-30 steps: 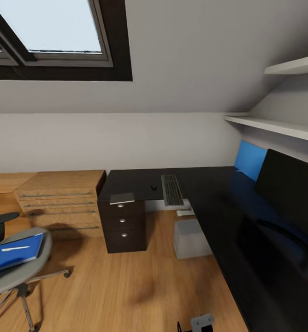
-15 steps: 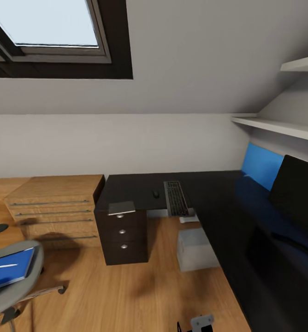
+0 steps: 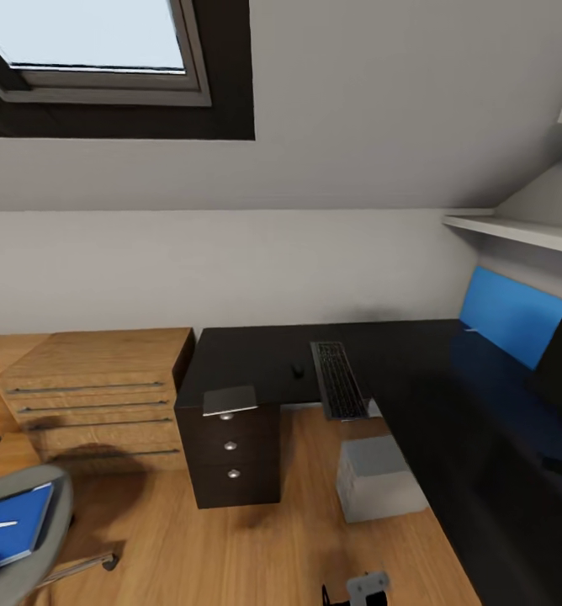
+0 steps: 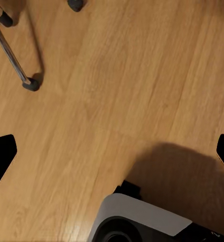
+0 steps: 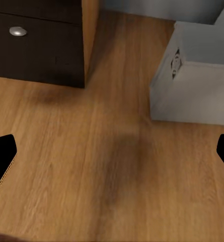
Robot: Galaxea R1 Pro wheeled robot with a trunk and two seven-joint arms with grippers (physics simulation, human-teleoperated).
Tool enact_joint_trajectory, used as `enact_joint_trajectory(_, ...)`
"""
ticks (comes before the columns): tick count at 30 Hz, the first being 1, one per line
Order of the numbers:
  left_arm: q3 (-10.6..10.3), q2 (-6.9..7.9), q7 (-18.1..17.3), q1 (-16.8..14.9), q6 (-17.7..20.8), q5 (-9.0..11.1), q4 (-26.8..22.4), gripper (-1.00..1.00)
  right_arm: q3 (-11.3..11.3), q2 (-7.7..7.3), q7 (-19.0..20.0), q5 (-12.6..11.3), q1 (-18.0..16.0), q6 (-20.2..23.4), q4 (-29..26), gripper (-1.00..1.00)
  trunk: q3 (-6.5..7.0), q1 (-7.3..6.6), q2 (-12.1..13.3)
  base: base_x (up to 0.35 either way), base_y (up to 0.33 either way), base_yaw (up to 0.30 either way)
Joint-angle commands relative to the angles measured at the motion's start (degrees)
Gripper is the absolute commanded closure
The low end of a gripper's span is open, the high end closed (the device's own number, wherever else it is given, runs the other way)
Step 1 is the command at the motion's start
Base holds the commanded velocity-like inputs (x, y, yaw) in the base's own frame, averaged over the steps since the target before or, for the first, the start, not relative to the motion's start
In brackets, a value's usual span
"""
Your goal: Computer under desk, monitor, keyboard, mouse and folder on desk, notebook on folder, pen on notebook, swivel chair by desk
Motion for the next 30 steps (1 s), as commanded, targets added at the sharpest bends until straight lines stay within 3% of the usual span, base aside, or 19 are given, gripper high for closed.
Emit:
enact_joint_trajectory(1, -0.5, 0.05, 0.3, 0.0, -0.3, 0.6, 0.0, -1.00, 0.5, 0.02, -0.2, -0.5, -0.1, -0.1, -0.4, -1.00, -0.08, 0.04, -0.1, 0.320, 0.104, 0.000)
enact_joint_trajectory(5, -0.5, 0.02, 0.3, 0.0, -0.3, 0.6, 0.0, -1.00, 0.3, -0.08, -0.2, -0.9, -0.1, 0.2, -3.3, -1.00, -0.08, 0.04, -0.1, 0.320, 0.101, 0.000)
enact_joint_trajectory(7, -0.5, 0.02, 0.3, 0.0, -0.3, 0.6, 0.0, -1.00, -0.2, -0.16, -0.2, -1.6, -0.1, 0.8, -7.3, -1.00, -0.08, 0.04, -0.1, 0.320, 0.068, 0.000)
enact_joint_trajectory(12, -0.5, 0.01, 0.3, 0.0, -0.3, 0.6, 0.0, -1.00, -1.9, -0.32, 0.6, -5.5, -0.1, 4.2, -15.6, -1.00, -0.08, 0.04, -0.1, 0.312, 0.033, 0.000)
enact_joint_trajectory(17, -0.5, 0.03, 0.3, 0.0, -0.3, 0.6, 0.0, -1.00, -6.0, -1.04, 3.9, -15.5, -0.2, 13.8, -26.9, -1.00, -0.08, 0.04, -0.1, 0.146, 0.009, 0.000)
enact_joint_trajectory(18, -0.5, 0.05, 0.3, 0.0, -0.3, 0.6, 0.0, -1.00, -8.1, -1.86, 5.6, -19.8, -0.3, 17.8, -31.1, -1.00, -0.08, 0.04, -0.1, 0.057, 0.003, 0.000)
enact_joint_trajectory(21, -0.5, 0.07, 0.3, 0.0, -0.3, 0.6, 0.0, -1.00, -11.9, -3.48, 7.9, -26.9, -0.3, 24.1, -37.5, -1.00, -0.08, 0.04, -0.1, 0.037, 0.002, 0.000)
enact_joint_trajectory(22, -0.5, 0.08, 0.3, 0.0, -0.3, 0.6, 0.0, -1.00, -14.5, -4.47, 9.0, -32.0, -0.3, 28.6, -41.6, -1.00, -0.08, 0.04, -0.1, 0.019, 0.001, 0.000)
enact_joint_trajectory(23, -0.5, 0.09, 0.3, 0.0, -0.3, 0.6, -0.1, -1.00, -20.1, -6.31, 10.4, -43.2, -0.3, 39.2, -50.6, -1.00, -0.08, 0.04, -0.1, 0.006, 0.000, 0.000)
enact_joint_trajectory(27, -0.4, 0.02, 0.3, 0.0, -0.4, 0.6, -0.4, -1.00, -23.5, -8.09, 10.8, -49.5, -0.3, 44.4, -54.9, -1.00, -0.08, 0.04, -0.1, 0.004, 0.000, 0.000)
enact_joint_trajectory(30, -0.4, -0.09, 0.3, 0.0, -0.4, 0.6, -0.5, -1.00, -24.9, -9.37, 10.9, -52.2, -0.2, 46.3, -56.3, -1.00, -0.08, 0.04, -0.1, 0.002, 0.000, 0.000)
